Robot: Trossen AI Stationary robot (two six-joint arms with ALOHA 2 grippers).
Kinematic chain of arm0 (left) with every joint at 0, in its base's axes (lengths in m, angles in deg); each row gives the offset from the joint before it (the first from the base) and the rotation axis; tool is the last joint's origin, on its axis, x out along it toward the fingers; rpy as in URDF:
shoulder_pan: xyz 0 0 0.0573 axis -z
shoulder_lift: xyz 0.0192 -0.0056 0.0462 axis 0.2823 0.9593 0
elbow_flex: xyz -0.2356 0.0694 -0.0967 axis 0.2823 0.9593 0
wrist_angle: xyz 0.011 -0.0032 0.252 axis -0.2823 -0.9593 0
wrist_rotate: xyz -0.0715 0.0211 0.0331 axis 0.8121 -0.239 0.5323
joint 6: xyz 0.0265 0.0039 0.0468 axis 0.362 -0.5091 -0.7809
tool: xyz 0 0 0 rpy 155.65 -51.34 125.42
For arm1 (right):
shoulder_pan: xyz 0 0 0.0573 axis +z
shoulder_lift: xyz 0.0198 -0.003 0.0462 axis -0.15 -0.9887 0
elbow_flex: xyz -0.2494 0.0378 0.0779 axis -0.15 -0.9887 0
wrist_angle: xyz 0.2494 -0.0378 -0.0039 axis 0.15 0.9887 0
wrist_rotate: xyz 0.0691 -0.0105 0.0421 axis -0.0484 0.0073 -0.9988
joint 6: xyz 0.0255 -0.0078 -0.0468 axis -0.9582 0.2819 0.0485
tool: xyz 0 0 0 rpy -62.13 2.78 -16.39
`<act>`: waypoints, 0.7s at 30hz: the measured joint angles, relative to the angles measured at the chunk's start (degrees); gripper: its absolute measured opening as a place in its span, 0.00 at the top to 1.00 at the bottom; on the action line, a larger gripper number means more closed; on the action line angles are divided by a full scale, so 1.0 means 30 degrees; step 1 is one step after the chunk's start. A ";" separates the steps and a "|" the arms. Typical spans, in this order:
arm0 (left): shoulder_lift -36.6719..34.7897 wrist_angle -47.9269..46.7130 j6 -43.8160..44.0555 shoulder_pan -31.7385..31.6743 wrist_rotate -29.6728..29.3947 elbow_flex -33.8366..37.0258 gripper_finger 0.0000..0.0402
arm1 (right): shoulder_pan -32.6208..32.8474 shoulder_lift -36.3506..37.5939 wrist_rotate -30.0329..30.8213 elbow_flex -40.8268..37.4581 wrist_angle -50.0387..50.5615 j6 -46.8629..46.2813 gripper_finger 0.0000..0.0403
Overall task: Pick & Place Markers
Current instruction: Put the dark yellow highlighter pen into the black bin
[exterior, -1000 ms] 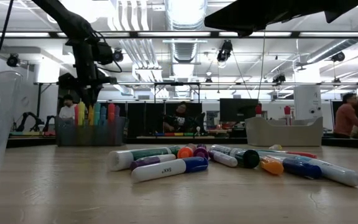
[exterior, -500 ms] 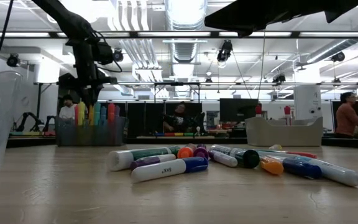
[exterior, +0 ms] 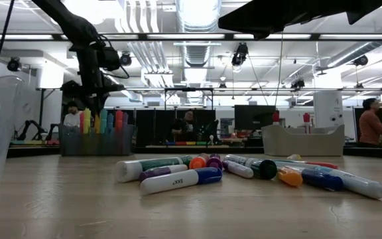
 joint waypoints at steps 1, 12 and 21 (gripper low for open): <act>-0.0014 0.0099 -0.0014 0.0000 -0.0007 0.0056 0.86 | 0.0000 0.0000 0.0000 0.0000 0.0000 0.0000 0.87; -0.0066 0.0116 0.0539 -0.0022 0.0080 0.0226 0.86 | 0.0000 0.0000 0.0000 0.0000 0.0000 0.0027 0.87; -0.0066 0.0057 0.0812 -0.0029 0.0095 0.0240 0.84 | 0.0000 0.0005 0.0000 0.0000 0.0000 0.0042 0.87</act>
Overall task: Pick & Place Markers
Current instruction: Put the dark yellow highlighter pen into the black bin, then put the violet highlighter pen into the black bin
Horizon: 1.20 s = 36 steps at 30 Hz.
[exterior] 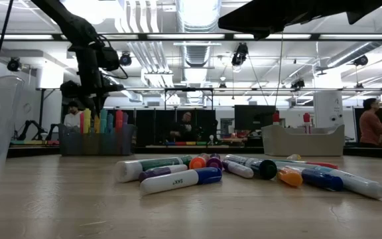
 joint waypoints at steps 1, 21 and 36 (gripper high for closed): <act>0.0000 -0.0050 -0.0010 0.0000 0.0007 0.0000 0.83 | 0.0000 0.0000 0.0000 0.0000 0.0000 0.0002 0.87; -0.0029 -0.0295 0.0012 0.0000 0.0021 -0.0070 0.70 | 0.0000 -0.0003 0.0000 0.0000 0.0000 -0.0022 0.87; -0.0058 -0.1309 -0.0085 0.0000 -0.0020 -0.1805 0.70 | 0.0000 0.0002 0.0000 0.0000 0.0007 0.0009 0.87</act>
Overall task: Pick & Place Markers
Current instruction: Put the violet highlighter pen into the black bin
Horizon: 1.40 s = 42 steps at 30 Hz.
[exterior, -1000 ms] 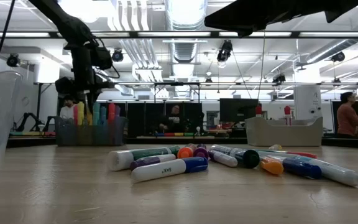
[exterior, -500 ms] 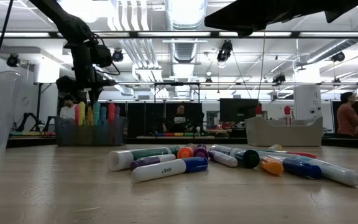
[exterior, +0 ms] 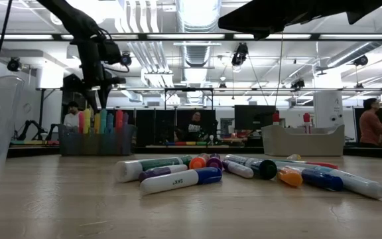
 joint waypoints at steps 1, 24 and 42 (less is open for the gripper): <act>0.0000 -0.0139 -0.0055 0.0000 0.0005 -0.0147 0.70 | 0.0000 0.0000 0.0000 0.0000 0.0000 0.0000 0.87; -0.2193 -0.2998 -0.1921 0.0446 0.0125 -0.5130 0.70 | 0.0000 0.0000 0.0007 0.0000 0.0112 -0.0199 0.87; -1.1692 0.2709 -0.2381 0.4633 0.1817 0.1031 0.70 | -0.0003 0.0000 0.0007 0.0000 0.0134 -0.2055 0.87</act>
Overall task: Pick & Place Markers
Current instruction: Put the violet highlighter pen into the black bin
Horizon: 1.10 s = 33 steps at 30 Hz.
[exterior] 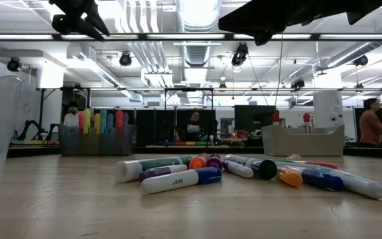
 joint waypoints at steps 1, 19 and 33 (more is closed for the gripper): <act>-0.0388 0.0291 -0.0007 0.0336 0.0148 0.0367 0.70 | -0.0002 0.0000 0.0000 0.0000 0.0004 -0.0129 0.87; -0.5153 1.1088 0.0904 0.5836 0.7878 0.8942 0.70 | 0.0003 0.0000 -0.0007 0.0138 0.0004 -0.2986 0.87; -0.5503 2.2882 0.1856 1.1497 0.7730 1.5235 0.70 | -0.0035 0.0015 -0.0328 0.0189 0.0589 -0.4131 0.87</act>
